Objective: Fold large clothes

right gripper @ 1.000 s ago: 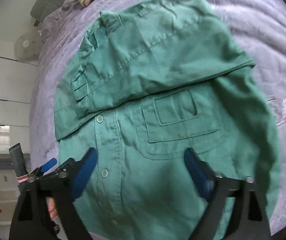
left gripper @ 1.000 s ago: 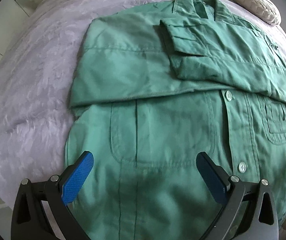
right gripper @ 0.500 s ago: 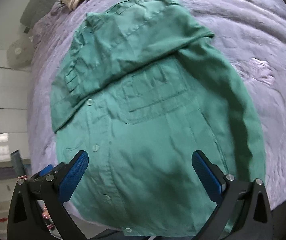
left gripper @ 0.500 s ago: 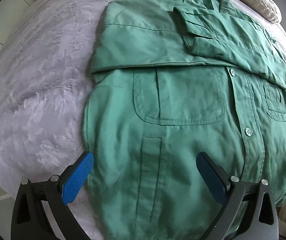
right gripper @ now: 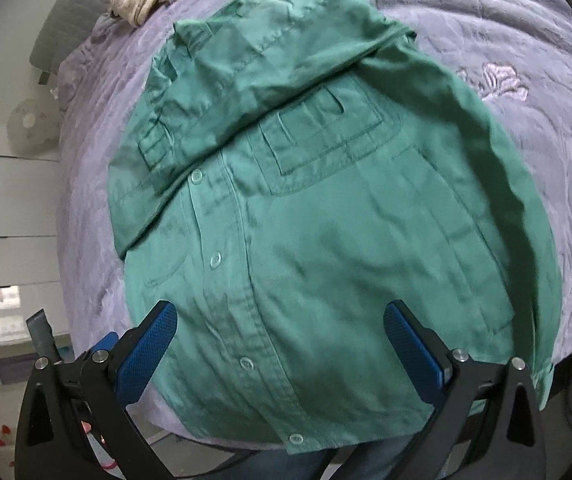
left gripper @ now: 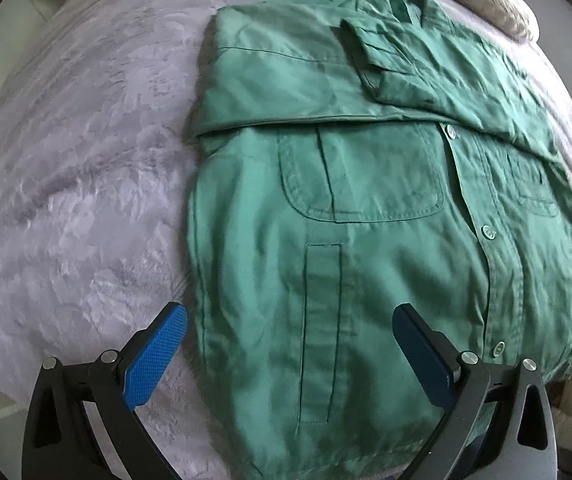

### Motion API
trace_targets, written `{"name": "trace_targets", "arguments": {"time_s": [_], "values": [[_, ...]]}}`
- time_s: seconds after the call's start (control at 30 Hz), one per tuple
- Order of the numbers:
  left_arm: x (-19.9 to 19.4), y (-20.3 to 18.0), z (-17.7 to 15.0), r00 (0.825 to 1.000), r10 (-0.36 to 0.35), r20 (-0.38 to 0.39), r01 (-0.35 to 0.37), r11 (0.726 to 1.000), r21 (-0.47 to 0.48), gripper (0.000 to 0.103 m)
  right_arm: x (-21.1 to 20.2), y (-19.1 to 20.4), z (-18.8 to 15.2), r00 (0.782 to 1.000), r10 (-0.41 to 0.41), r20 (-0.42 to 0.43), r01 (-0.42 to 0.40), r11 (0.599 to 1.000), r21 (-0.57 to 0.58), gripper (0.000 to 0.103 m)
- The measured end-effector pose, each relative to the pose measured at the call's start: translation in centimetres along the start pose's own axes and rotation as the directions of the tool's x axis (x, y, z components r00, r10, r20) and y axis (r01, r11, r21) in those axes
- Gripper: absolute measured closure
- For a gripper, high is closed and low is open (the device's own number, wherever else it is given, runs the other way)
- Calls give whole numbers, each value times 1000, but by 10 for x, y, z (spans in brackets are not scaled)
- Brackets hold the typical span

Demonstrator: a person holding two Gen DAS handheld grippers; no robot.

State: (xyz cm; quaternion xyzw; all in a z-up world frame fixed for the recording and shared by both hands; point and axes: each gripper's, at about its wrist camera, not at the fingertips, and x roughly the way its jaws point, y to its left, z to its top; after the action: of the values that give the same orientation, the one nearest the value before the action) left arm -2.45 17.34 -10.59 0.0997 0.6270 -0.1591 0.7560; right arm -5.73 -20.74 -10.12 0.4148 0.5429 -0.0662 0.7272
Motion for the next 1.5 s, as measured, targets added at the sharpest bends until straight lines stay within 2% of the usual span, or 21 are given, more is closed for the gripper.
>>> {"name": "trace_targets", "arguments": {"time_s": [0.13,0.33,0.5,0.63,0.73,0.83,0.93,1.0,1.13,1.2,1.23,1.3,1.33,1.37,1.4,1.47,1.5], "values": [[-2,17,-5,1000,-19,7,19,999,-42,0,-2,6,-2,1000,11,-29,-12,1000,-16,0],[6,36,-39,999,1,-40,-5,995,-97,0,-13,-4,-2,999,-14,-50,9,996,-90,0],[18,37,-76,996,-4,-94,-6,995,-102,0,-26,-52,-9,998,-36,-43,34,998,-46,0],[29,41,-97,986,-77,-148,56,989,-136,0,-37,-102,-16,996,-80,-33,81,996,32,0],[38,45,-108,976,-102,-191,77,988,-134,0,-44,-134,-20,994,-105,-12,106,990,91,0],[42,49,-110,971,-128,-202,105,987,-118,0,-44,-159,-23,995,-102,-4,102,986,134,0],[46,48,-107,964,-169,-205,148,983,-113,0,-31,-179,-30,998,-40,-38,46,984,171,0],[46,49,-103,952,-225,-206,202,971,-127,0,-19,-190,-36,997,40,-71,-24,976,215,0],[43,46,-100,917,-340,-207,312,937,-159,0,-11,-187,-43,984,167,-68,-147,960,240,0],[44,42,-99,918,-334,-212,308,940,-148,0,-14,-176,-45,953,298,-50,-279,932,230,0],[48,41,-103,920,-326,-217,301,943,-139,0,-17,-169,-44,921,388,-41,-370,902,224,0],[54,38,-103,923,-314,-222,290,948,-134,0,-21,-157,-40,876,480,-39,-464,862,205,0],[55,37,-102,925,-308,-224,284,950,-133,0,-23,-153,-39,863,504,-42,-488,851,193,0],[57,30,-102,927,-303,-222,279,951,-134,1,-21,-147,-37,868,494,-53,-477,859,184,0],[55,28,-100,929,-299,-219,276,952,-129,4,-18,-145,-36,884,463,-67,-446,877,180,0],[52,15,-97,945,-239,-223,225,970,-87,37,-8,-145,-35,921,373,-112,-351,919,179,0],[50,11,-96,956,-185,-230,180,983,-43,47,-3,-145,-35,931,341,-130,-316,931,182,0]]}}
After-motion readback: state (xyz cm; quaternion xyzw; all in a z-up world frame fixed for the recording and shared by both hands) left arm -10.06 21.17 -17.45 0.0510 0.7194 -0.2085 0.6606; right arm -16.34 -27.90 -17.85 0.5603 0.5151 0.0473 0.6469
